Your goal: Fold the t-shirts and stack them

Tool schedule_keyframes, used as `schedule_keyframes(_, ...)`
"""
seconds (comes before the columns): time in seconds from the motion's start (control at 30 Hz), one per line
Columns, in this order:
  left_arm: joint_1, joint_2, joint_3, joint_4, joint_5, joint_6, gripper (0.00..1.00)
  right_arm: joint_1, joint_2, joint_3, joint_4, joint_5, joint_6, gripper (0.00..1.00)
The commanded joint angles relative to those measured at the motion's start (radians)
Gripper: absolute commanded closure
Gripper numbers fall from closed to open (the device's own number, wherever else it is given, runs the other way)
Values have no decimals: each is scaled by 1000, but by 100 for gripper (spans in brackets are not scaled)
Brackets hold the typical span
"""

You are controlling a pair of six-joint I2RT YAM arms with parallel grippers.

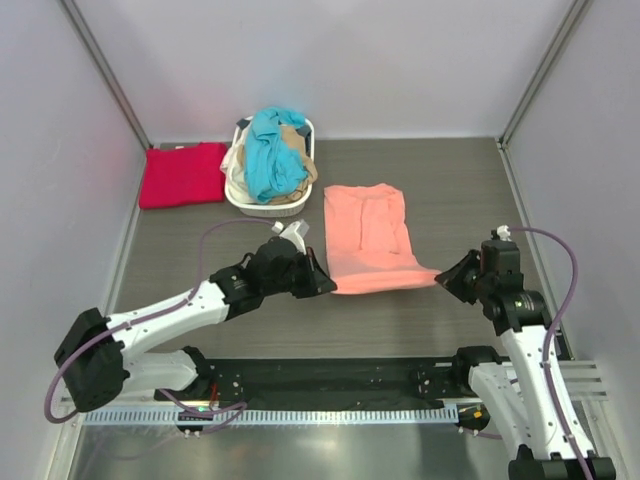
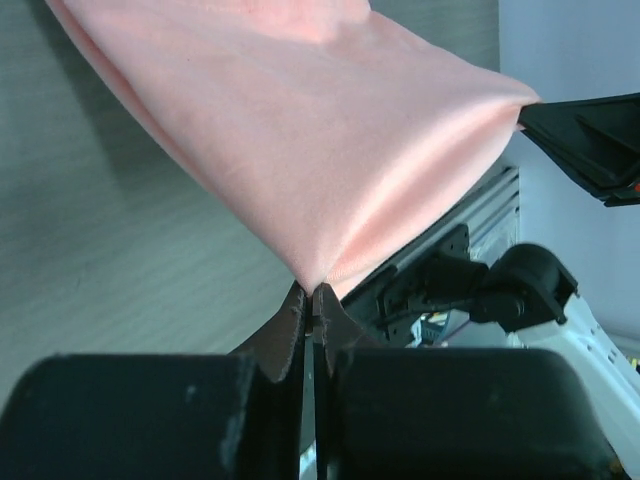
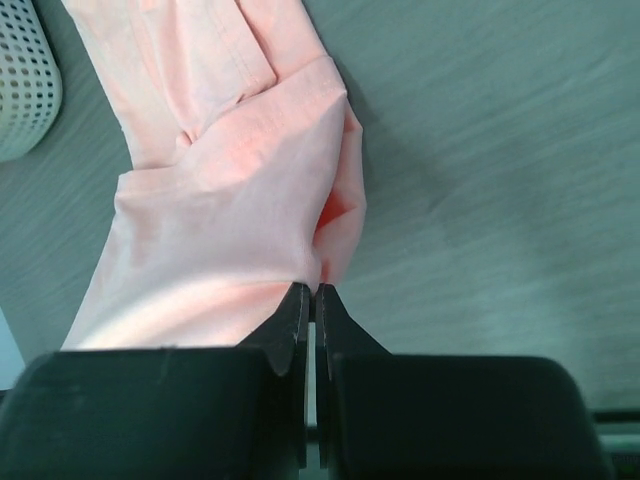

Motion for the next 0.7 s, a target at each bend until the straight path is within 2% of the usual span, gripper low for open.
schedule_keyframes(0.0,-49,-104,-5,-200,-98,-78,100,-8,-102,48,-205,5,29,99)
schedule_keyframes(0.1,-57,-141,44,-295,-153,-92,100,-8,-104,126,-250,5,23,99)
schedule_keyframes(0.27,-41,-95,205,-421,-261,-34,100,-8,46,258,-201,11,-28,99)
schedule_keyframes(0.67,174,158,423,-408,-124,96,100,-7,416,419,21,34,-104,99)
